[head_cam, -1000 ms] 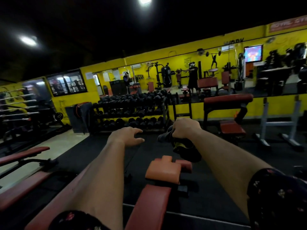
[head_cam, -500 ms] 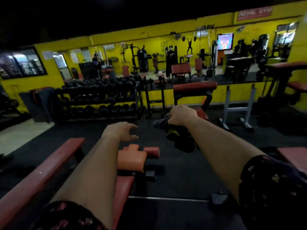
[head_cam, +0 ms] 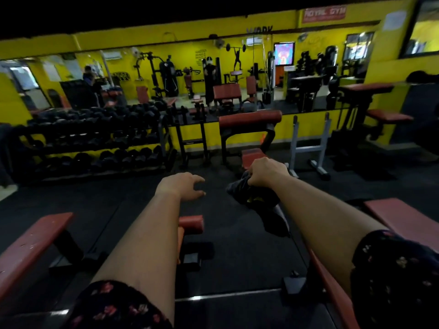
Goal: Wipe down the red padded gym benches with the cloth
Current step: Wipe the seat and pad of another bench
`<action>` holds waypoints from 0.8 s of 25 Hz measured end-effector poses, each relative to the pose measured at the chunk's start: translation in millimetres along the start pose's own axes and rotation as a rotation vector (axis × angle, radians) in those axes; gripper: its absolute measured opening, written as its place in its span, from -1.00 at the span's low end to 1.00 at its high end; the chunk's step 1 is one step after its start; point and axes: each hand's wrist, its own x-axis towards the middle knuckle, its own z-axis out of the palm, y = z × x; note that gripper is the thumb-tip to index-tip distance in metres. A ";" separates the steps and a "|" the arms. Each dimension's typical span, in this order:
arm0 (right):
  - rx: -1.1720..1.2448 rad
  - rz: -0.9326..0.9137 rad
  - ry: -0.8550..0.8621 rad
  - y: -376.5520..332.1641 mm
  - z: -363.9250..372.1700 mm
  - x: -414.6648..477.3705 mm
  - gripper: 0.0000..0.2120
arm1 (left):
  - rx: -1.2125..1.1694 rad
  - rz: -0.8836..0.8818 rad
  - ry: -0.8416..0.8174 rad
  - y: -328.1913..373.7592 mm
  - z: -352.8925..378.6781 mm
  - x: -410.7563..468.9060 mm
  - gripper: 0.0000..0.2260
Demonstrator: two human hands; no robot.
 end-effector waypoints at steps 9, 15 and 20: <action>0.017 0.088 0.011 -32.1 36.9 154.3 -0.71 | 0.016 0.088 -0.052 -69.3 9.0 161.4 -0.48; 0.020 0.152 0.019 -20.0 51.3 230.4 -0.65 | 0.012 0.161 -0.049 -71.3 9.6 258.8 -0.48; 0.038 0.220 0.000 22.4 70.4 303.4 -0.63 | 0.037 0.217 -0.117 -42.6 33.5 341.0 -0.48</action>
